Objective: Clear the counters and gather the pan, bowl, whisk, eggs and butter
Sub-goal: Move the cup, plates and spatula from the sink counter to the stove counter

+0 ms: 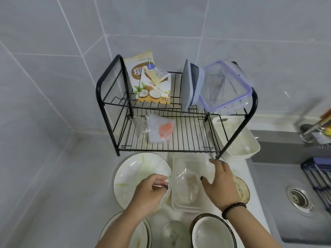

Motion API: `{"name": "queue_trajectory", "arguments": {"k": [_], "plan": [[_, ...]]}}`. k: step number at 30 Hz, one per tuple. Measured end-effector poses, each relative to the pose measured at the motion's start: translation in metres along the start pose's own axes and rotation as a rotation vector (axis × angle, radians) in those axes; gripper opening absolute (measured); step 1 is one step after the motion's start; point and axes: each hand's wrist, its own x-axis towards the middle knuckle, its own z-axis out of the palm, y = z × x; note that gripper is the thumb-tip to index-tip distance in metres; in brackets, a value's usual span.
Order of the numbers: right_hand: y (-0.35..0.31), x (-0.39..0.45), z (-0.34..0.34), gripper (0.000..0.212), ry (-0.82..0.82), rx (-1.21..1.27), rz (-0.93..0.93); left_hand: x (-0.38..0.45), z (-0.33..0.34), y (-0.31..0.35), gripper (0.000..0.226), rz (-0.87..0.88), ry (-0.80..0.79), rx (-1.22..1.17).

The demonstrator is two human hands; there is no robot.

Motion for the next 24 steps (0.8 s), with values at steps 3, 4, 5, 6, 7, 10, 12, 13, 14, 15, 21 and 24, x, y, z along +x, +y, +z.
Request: {"name": "queue_trajectory", "arguments": {"k": [3,4,5,6,7,10,12,13,14,15,21,24], "plan": [[0.017,-0.003,-0.014,0.069,0.083,-0.120,0.072,-0.001,0.014,0.006,0.028,0.023,-0.029,0.003],[0.024,-0.005,-0.018,0.078,0.066,-0.171,0.127,-0.002,0.019,0.007,0.029,0.027,-0.041,0.001],[0.029,-0.008,-0.021,0.087,0.030,-0.214,0.183,-0.002,0.023,0.008,0.030,0.029,-0.052,0.002],[0.036,-0.011,-0.023,0.095,-0.017,-0.238,0.240,-0.003,0.028,0.009,0.030,0.031,-0.067,0.009],[0.039,-0.013,-0.025,0.100,-0.066,-0.237,0.286,-0.003,0.031,0.009,0.031,0.034,-0.077,0.013],[0.051,-0.019,-0.025,0.100,-0.143,-0.122,0.356,-0.005,0.040,0.009,0.029,0.040,-0.097,0.024],[0.055,-0.021,-0.024,0.095,-0.141,-0.045,0.359,-0.006,0.045,0.010,0.028,0.043,-0.098,0.028],[0.056,-0.021,-0.023,0.093,-0.132,-0.024,0.354,-0.007,0.047,0.010,0.029,0.045,-0.101,0.032],[0.057,-0.021,-0.023,0.091,-0.121,-0.014,0.348,-0.008,0.048,0.010,0.029,0.048,-0.103,0.036],[0.058,-0.021,-0.024,0.089,-0.112,-0.007,0.343,-0.010,0.049,0.011,0.028,0.051,-0.104,0.042],[0.054,-0.021,-0.036,0.087,-0.034,0.078,0.323,-0.020,0.043,0.019,0.029,0.062,-0.081,0.044],[0.041,-0.020,-0.054,0.087,0.013,0.108,0.255,-0.024,0.038,0.021,0.028,0.069,-0.053,0.036]]}}
